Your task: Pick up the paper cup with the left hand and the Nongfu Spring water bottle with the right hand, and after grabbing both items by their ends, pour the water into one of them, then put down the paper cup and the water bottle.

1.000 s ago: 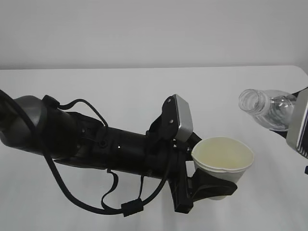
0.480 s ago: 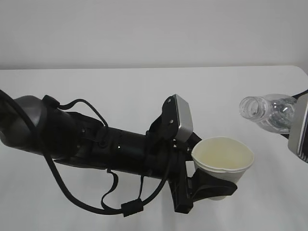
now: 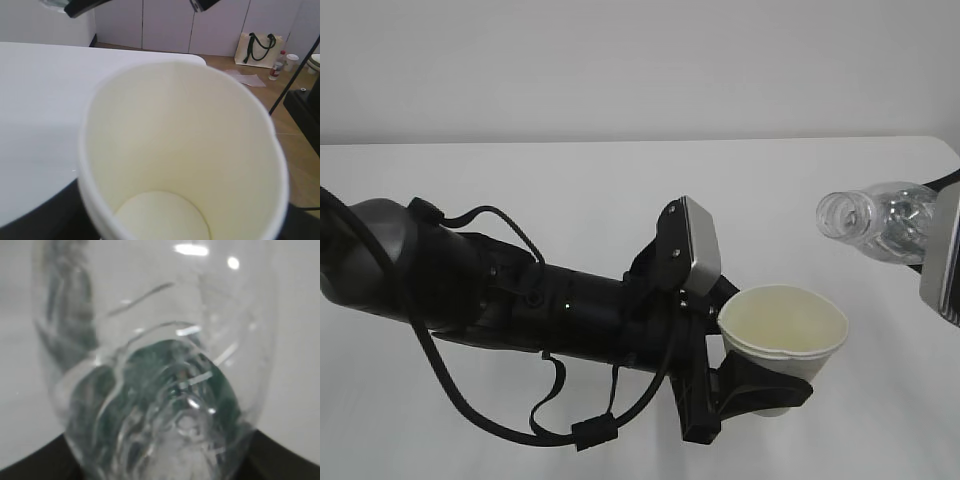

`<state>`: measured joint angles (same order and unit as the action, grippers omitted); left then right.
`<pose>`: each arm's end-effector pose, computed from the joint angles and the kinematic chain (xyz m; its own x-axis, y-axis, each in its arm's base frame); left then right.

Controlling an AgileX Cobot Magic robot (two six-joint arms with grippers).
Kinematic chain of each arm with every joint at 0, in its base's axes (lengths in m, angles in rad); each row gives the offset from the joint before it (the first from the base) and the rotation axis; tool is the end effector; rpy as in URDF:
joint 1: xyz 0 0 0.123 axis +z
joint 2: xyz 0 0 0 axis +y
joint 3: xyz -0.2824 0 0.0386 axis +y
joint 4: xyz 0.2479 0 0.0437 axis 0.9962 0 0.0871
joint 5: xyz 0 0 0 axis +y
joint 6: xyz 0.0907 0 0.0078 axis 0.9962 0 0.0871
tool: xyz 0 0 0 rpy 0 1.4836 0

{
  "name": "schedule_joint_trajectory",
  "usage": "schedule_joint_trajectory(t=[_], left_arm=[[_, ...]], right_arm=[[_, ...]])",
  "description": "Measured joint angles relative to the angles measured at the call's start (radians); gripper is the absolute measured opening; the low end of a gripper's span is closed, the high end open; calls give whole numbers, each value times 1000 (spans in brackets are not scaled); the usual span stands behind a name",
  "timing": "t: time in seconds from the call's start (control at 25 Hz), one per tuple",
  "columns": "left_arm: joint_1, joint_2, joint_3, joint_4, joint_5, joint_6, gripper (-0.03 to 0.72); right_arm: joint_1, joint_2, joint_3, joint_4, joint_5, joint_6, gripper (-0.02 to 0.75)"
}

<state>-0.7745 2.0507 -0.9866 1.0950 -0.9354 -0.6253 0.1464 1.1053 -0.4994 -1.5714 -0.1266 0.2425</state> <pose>0.2270 -0.3131 0.1340 -0.0661 0.2881 -0.9553 0.9968 -0.0237 -0.0762 0.2109 0.0426 0.2426 0.1283 -0.9546 -0.2688 -0.5369 0.1610 -0.8282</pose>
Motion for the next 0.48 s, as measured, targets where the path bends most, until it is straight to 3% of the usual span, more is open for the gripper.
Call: schedule_joint_trajectory(t=[0.48], left_arm=[[0, 0, 0, 1, -9, 0, 476]], right_arm=[[0, 0, 0, -87, 0, 0, 417]])
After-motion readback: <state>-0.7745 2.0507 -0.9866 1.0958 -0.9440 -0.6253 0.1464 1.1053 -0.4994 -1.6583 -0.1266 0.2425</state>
